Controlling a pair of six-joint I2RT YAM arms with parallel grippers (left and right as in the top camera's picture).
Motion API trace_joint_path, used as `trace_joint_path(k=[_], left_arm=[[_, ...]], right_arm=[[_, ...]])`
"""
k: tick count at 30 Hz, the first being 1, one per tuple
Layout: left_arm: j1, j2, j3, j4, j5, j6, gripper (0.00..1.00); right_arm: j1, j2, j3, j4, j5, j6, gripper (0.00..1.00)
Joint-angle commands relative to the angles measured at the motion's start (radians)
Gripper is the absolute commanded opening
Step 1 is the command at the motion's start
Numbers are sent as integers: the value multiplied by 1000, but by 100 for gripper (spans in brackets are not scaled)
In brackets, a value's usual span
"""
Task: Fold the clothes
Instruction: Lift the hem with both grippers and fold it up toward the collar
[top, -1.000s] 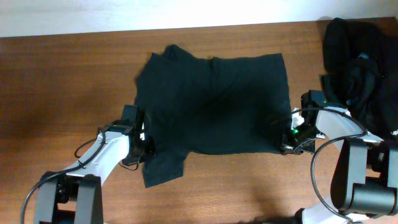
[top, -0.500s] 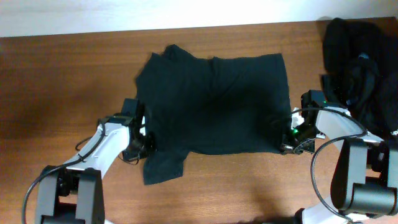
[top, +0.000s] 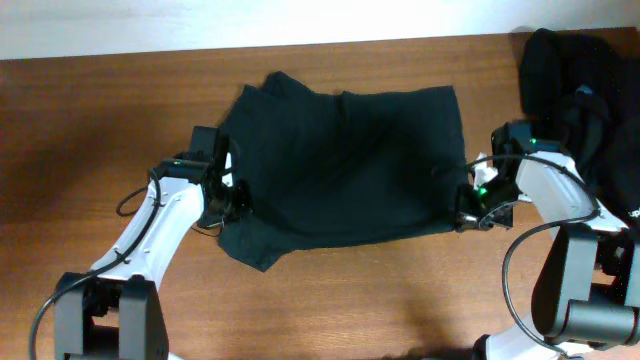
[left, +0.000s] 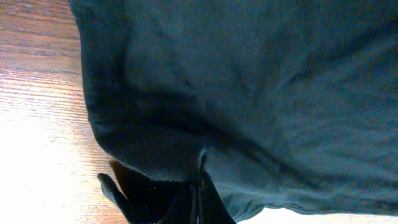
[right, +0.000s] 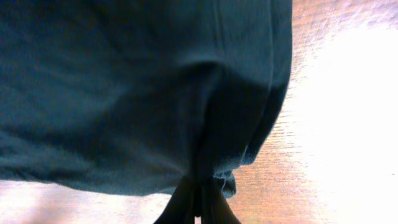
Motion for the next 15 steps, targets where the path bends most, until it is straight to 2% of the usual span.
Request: trace_joint_path(k=[1, 15], left_arm=[[2, -9, 23, -3, 10, 9, 1], [84, -9, 44, 0, 39, 9, 1]], right_arm=[[3, 7, 52, -16, -9, -7, 4], [3, 7, 76, -28, -9, -7, 4]])
